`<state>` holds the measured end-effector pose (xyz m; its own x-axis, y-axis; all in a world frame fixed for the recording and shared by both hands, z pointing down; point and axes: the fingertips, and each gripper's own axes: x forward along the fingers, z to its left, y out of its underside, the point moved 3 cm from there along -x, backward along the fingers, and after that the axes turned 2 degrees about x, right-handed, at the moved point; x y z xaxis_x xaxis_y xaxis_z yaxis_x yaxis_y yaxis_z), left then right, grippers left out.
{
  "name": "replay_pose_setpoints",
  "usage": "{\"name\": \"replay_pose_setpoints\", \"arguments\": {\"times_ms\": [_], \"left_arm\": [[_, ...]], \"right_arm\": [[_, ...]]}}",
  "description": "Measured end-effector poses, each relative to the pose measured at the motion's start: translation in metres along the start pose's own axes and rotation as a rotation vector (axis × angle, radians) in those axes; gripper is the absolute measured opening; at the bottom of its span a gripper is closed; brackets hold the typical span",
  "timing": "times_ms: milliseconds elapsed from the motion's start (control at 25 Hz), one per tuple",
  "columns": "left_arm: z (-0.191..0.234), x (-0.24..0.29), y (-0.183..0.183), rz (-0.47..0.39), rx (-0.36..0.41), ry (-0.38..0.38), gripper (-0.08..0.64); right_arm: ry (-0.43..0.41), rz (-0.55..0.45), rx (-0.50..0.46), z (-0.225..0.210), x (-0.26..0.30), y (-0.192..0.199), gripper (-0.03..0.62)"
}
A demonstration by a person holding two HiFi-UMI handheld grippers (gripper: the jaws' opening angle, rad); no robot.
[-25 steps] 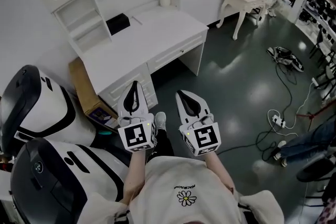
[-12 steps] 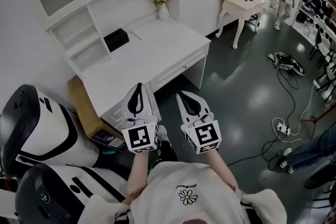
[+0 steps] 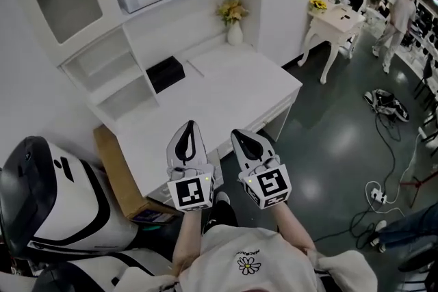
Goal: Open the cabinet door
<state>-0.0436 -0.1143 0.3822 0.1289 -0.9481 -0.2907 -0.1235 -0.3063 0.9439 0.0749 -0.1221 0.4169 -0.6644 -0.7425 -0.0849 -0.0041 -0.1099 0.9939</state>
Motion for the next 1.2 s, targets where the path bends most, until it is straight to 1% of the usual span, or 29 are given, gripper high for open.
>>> {"name": "replay_pose_setpoints", "arguments": {"times_ms": [120, 200, 280, 360, 520, 720, 800, 880, 960, 1040, 1200], "left_arm": [[0.031, 0.046, 0.005, -0.015, 0.007, -0.006, 0.008], [0.056, 0.078, 0.003, -0.041, 0.003, -0.027, 0.008], [0.081, 0.108, 0.009, -0.042, 0.012, -0.043, 0.008], [0.103, 0.133, 0.019, -0.031, 0.022, -0.053, 0.008], [0.134, 0.163, 0.023, -0.045, -0.001, -0.077, 0.008], [0.161, 0.171, 0.033, -0.019, 0.014, -0.113, 0.008], [0.172, 0.168, 0.037, -0.003, 0.033, -0.132, 0.008], [0.182, 0.162, 0.037, 0.003, 0.049, -0.158, 0.008], [0.192, 0.153, 0.036, 0.007, 0.040, -0.205, 0.008], [0.201, 0.145, 0.035, 0.013, 0.022, -0.267, 0.008], [0.216, 0.130, 0.037, 0.044, 0.065, -0.375, 0.006]], "right_arm": [[-0.014, -0.008, -0.001, -0.015, 0.064, -0.008, 0.000], [-0.014, -0.023, -0.012, -0.026, 0.107, -0.017, 0.000], [-0.011, -0.042, -0.025, -0.035, 0.145, -0.028, 0.000], [-0.004, -0.050, -0.034, -0.043, 0.174, -0.034, 0.000], [0.000, -0.036, -0.036, -0.052, 0.216, -0.036, 0.000], [-0.014, -0.031, -0.063, -0.046, 0.253, -0.039, 0.000], [-0.041, -0.037, -0.056, -0.039, 0.265, -0.041, 0.000], [-0.085, -0.046, -0.047, -0.028, 0.276, -0.043, 0.000], [-0.136, -0.053, -0.035, -0.015, 0.286, -0.044, 0.000], [-0.190, -0.058, -0.017, -0.002, 0.295, -0.044, 0.000], [-0.285, -0.073, 0.016, 0.018, 0.309, -0.045, 0.000]]}}
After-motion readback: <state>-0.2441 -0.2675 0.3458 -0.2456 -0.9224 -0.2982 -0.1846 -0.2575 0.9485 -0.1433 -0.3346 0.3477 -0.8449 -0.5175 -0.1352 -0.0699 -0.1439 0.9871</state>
